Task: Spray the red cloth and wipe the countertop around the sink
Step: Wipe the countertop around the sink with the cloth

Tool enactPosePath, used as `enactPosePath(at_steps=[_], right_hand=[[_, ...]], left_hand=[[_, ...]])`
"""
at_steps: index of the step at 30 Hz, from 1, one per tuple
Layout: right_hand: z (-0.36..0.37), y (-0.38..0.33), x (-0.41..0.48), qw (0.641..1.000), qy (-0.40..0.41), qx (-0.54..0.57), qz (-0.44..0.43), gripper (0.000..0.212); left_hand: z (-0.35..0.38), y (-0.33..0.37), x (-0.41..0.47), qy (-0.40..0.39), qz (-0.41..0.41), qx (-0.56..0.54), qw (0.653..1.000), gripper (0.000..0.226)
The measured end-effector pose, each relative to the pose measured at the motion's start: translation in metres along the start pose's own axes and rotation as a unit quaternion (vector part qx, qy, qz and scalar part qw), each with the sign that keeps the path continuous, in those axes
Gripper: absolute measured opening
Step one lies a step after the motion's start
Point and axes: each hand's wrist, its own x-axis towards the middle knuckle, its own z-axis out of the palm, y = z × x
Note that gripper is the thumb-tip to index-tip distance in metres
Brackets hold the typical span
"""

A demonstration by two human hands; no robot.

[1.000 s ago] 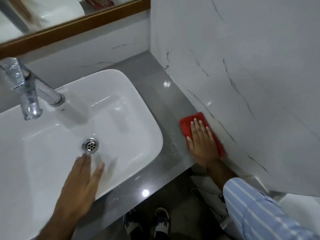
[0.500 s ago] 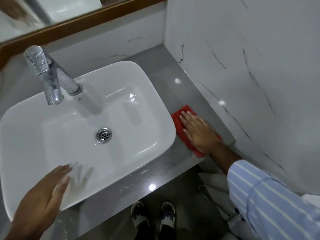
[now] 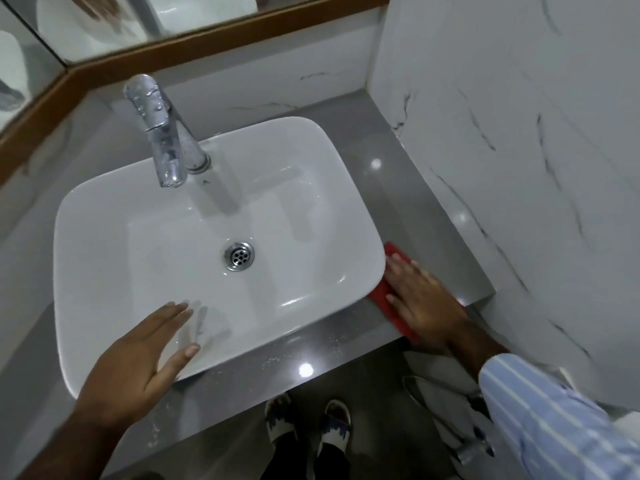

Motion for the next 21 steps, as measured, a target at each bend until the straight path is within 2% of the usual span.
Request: enactPosePath(at_steps=[4,5,6,9,11,13,16,19,21], right_hand=[[0.005,-0.016,0.025,0.974,0.07,0.033,0.212,0.067],[0.007,-0.032,0.028,0.969,0.08,0.03,0.232,0.068],[0.009,-0.051,0.027,0.971,0.085,0.03,0.222,0.067],[0.025,-0.086,0.007,0.995,0.068,0.002,0.077,0.061],[0.023,-0.065,-0.004,0.999,0.042,-0.003,-0.005,0.064],[0.016,-0.026,-0.01,1.0,0.02,-0.007,-0.022,0.069],[0.009,0.006,-0.01,0.992,0.05,0.006,0.111,0.074],[0.022,-0.041,-0.009,0.963,0.117,0.036,0.241,0.072],[0.038,-0.092,-0.018,0.955,0.154,0.056,0.246,0.07]], left_hand=[[0.004,-0.001,0.0,-0.003,-0.025,0.014,1.0,0.089],[0.005,-0.001,0.001,-0.002,-0.029,0.014,0.999,0.089],[0.005,-0.001,0.002,-0.001,-0.033,0.015,0.999,0.09],[0.007,-0.003,0.003,-0.01,-0.044,0.009,0.999,0.094],[0.008,-0.003,0.004,-0.014,-0.048,0.002,0.999,0.098],[0.007,-0.003,0.005,-0.014,-0.049,-0.005,0.999,0.101],[0.006,-0.001,0.006,-0.007,-0.047,-0.002,0.999,0.101],[0.006,0.0,0.004,0.002,-0.044,0.014,0.999,0.097],[0.004,0.003,0.003,0.013,-0.043,0.017,0.999,0.099]])
